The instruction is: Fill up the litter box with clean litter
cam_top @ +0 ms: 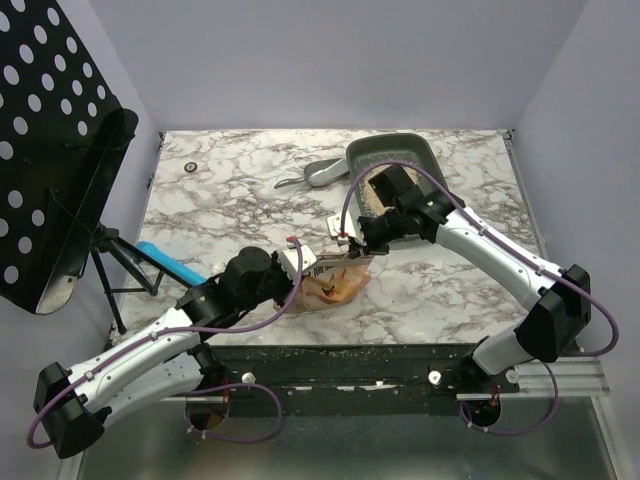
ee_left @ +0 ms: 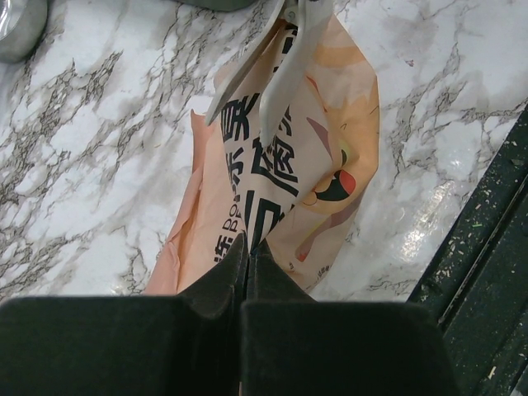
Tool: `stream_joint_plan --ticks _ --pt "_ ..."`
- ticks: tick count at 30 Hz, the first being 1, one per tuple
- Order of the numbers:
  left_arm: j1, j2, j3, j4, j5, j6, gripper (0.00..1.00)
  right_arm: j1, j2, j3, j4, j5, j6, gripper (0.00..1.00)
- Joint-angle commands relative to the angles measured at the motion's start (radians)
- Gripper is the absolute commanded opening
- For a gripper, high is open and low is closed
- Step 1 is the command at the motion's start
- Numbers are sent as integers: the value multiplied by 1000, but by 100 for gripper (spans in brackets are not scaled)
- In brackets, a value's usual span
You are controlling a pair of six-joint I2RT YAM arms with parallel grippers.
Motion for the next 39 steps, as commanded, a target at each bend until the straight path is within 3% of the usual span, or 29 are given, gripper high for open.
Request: stream_joint_plan --ticks 1,12,19,21,23,24,25,34,36,39 --pt "-2 -11 37 34 -24 -4 0 17 30 -48 6 23 26 0" --pt "-2 -11 37 33 -34 -4 0 44 62 -63 22 84 59 1" --pt "-2 -11 37 34 -34 -4 0 44 39 -72 71 75 96 23" --pt "-2 -11 35 34 -38 -4 0 44 30 -75 87 83 104 41" --pt "-2 -11 35 34 -38 -4 0 44 5 -95 111 92 107 52" --pt "-2 -11 35 33 -40 -4 0 44 -15 -106 130 98 112 65" --pt "-2 -11 35 34 -38 -4 0 44 -33 -115 140 102 118 99" --pt "-2 -6 37 34 -44 1 2 43 -214 -144 284 194 255 100" --pt "-2 -9 52 25 -44 1 11 44 -263 -140 332 246 350 100" --pt "-2 -21 70 21 -44 -2 37 43 -318 -122 389 314 507 100"
